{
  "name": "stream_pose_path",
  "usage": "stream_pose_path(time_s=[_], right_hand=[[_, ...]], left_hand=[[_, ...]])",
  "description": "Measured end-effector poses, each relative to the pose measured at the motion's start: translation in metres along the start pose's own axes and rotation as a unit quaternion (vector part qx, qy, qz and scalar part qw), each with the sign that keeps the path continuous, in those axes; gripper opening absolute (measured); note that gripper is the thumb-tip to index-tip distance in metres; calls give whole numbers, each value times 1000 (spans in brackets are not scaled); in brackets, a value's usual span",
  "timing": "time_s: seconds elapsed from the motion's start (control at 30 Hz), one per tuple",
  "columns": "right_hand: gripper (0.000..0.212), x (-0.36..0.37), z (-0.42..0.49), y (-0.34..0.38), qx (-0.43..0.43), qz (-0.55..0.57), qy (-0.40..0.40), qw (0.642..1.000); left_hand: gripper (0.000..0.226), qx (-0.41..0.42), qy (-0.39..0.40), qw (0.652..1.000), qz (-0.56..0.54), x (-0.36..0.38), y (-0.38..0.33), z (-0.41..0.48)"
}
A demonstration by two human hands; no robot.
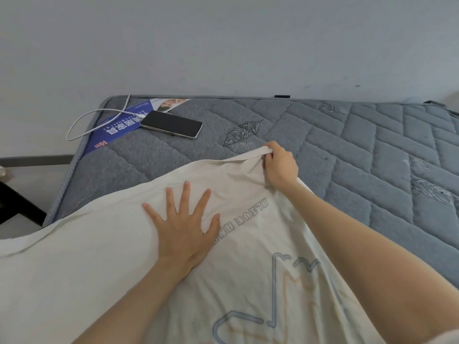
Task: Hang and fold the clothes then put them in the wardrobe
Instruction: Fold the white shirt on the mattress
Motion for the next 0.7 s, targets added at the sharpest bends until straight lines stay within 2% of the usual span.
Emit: stream_pose_path(time_s=[0.1, 0.27, 0.4, 0.43, 0.53, 0.63, 0.7], right_hand=[[39, -6, 14, 16, 52, 94, -32, 994], [32, -13, 39, 39, 117, 106, -66, 985], [39, -9, 49, 48, 155, 260, -44, 952], [38, -6, 52, 50, 160, 270, -39, 949], [40, 3, 54, 49, 125, 198, -40, 971], [45, 7, 56, 43, 27, 74, -9, 997], [41, 7, 58, 41, 9, 65, -4, 998]], left_hand=[[66, 21, 0, 1000, 8, -1, 1, 3], [65, 32, 4, 999, -12, -2, 3, 7], [64, 29, -4, 999, -21, 0, 6, 13], [63, 22, -7, 999, -26, 0, 5, 15], [63, -17, -13, 998, -54, 2, 7, 26], [67, -48, -3, 997, -59, 9, 9, 37], [68, -48, -2, 998, -48, 12, 10, 43]])
Point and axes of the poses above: each hand's wrist, its own z-axis towards the middle knuckle, its own x-axis out of the palm, y = z × x, the point moved 1 cm from there along z, towards the middle knuckle, and after that the axes turned 5 degrees about z, right-handed, at the moved point
